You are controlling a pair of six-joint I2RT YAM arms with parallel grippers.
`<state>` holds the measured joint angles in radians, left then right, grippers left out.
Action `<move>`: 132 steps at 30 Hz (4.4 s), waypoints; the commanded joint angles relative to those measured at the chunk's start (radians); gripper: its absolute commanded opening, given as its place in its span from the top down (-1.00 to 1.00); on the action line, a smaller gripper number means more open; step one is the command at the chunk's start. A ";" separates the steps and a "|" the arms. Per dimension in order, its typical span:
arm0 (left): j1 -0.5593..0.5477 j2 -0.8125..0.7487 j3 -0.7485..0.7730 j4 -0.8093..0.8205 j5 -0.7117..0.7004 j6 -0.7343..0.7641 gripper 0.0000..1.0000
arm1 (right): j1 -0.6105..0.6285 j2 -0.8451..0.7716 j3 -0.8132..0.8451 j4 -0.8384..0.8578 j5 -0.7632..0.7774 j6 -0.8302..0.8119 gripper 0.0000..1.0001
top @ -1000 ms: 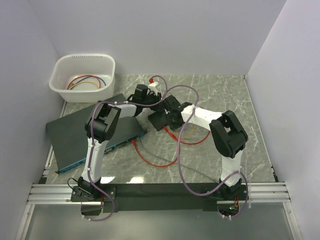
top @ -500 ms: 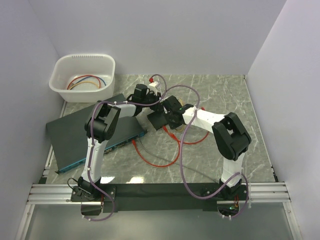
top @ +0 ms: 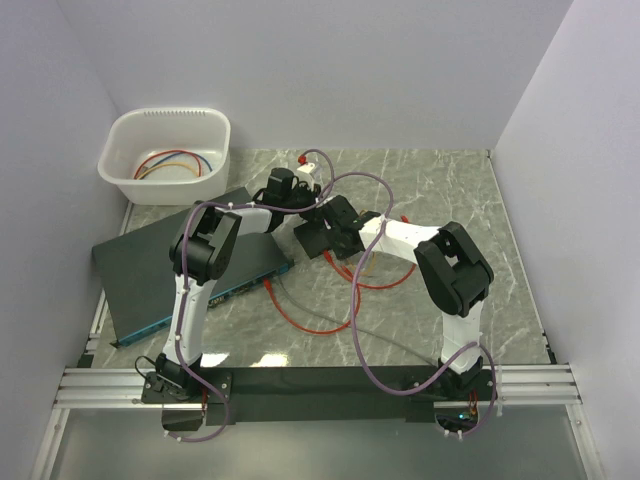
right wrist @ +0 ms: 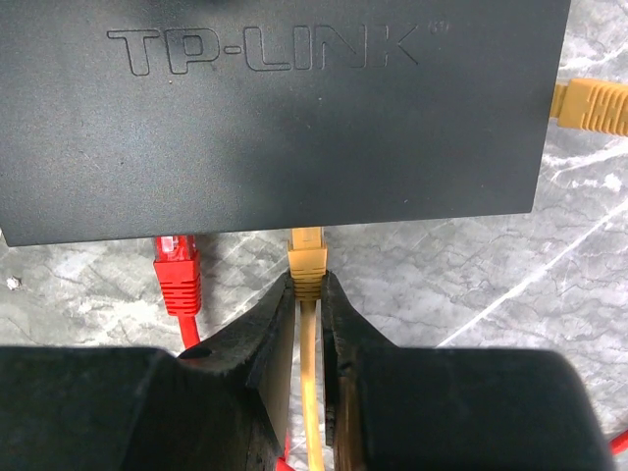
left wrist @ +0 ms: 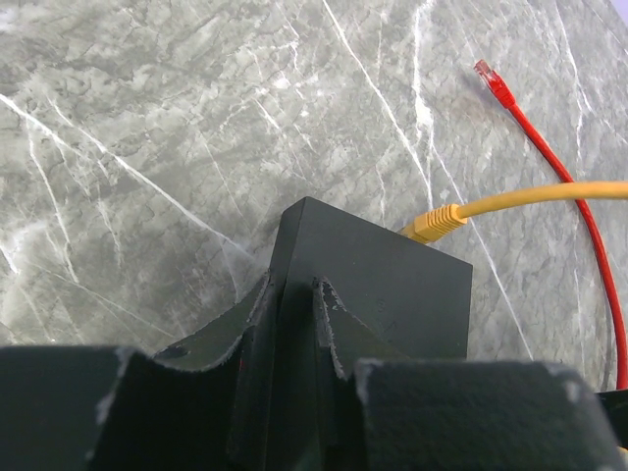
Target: Insert the plug into the switch port
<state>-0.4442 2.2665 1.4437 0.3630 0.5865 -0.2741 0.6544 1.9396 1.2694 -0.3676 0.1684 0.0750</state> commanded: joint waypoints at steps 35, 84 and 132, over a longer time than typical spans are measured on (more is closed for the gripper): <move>-0.027 -0.036 -0.028 -0.248 -0.037 -0.129 -0.13 | 0.020 -0.211 -0.084 0.127 0.102 0.250 -0.20; -0.323 -1.244 -0.664 -0.521 -1.154 -0.307 -0.05 | 0.424 -1.047 -0.685 0.446 -0.064 0.270 -0.35; 0.117 -1.245 -1.234 0.352 -1.345 -0.040 -0.68 | 0.863 -1.056 -0.792 0.357 0.233 0.424 -0.35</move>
<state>-0.3721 0.9512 0.2237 0.5339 -0.8272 -0.3508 1.5078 0.8894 0.4709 -0.0093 0.3668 0.4824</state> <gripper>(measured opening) 0.844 0.675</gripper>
